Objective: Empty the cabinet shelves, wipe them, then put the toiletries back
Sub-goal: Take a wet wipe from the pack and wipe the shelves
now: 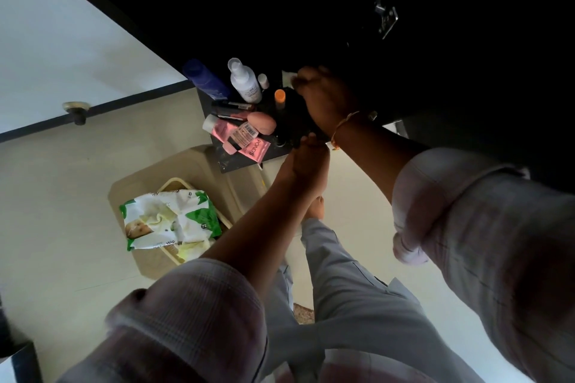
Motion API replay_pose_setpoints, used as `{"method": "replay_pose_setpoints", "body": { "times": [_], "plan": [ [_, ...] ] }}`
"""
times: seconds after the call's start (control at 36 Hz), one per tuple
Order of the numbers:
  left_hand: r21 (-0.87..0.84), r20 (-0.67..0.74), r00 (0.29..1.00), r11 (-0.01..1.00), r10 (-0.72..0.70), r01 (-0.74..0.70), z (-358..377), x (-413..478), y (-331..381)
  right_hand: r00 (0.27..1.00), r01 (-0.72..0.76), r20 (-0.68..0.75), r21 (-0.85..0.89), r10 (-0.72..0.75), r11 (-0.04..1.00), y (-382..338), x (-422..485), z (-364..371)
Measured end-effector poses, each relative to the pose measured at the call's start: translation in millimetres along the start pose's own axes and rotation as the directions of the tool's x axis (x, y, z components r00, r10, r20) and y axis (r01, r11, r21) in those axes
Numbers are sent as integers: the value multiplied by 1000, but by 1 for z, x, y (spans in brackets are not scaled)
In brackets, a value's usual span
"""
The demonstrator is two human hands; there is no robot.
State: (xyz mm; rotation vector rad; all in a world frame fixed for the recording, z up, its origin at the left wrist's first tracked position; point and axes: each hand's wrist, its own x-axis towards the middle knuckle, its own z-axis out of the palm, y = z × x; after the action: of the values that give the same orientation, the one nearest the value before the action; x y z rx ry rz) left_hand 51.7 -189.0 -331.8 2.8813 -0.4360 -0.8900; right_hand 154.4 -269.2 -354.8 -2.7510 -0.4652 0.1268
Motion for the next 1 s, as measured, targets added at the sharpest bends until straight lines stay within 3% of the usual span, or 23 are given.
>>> {"method": "replay_pose_setpoints", "body": {
  "times": [0.25,0.44,0.56,0.72,0.81,0.86,0.94,1.0],
  "plan": [
    [-114,-5,1000,993,16,-16,12,-13,-3,999,26,33,24,-27,999,-9,-47,-8],
    [-127,-41,998,990,55,-60,23,-38,-3,988,67,143,-7,-65,998,-15,-83,-4],
    [-145,-1,993,982,118,-117,35,-60,-8,993,48,106,-3,-47,999,-21,-103,-8],
    [-354,-56,998,934,33,-51,39,-93,-19,983,-47,183,81,32,996,-39,-142,-2],
    [-521,-46,991,849,-127,85,39,-108,-27,959,-214,223,167,175,963,-57,-157,4],
    [-641,3,970,744,-243,189,37,-116,-35,946,-305,205,313,250,899,-77,-164,3],
    [-791,67,931,551,-358,268,38,-124,-51,882,-469,288,484,372,739,-105,-167,5],
    [-893,114,898,352,-424,280,37,-132,-62,843,-538,362,555,398,634,-122,-165,11]
  ]
}}
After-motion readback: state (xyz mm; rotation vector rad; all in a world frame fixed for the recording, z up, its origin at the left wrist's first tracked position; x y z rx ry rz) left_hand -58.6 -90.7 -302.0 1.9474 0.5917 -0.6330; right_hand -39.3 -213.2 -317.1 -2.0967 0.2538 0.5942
